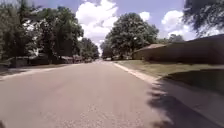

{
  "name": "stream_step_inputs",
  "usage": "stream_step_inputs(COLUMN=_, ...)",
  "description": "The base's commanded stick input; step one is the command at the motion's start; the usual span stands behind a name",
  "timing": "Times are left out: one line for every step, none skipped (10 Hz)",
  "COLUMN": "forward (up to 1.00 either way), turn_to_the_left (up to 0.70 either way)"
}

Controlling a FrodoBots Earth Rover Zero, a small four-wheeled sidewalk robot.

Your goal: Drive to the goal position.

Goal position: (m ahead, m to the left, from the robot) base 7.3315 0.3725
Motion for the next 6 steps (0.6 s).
stream_step_inputs(forward=0.70, turn_to_the_left=0.00)
stream_step_inputs(forward=0.70, turn_to_the_left=0.00)
stream_step_inputs(forward=0.70, turn_to_the_left=0.00)
stream_step_inputs(forward=0.70, turn_to_the_left=0.00)
stream_step_inputs(forward=0.70, turn_to_the_left=0.00)
stream_step_inputs(forward=0.70, turn_to_the_left=0.00)
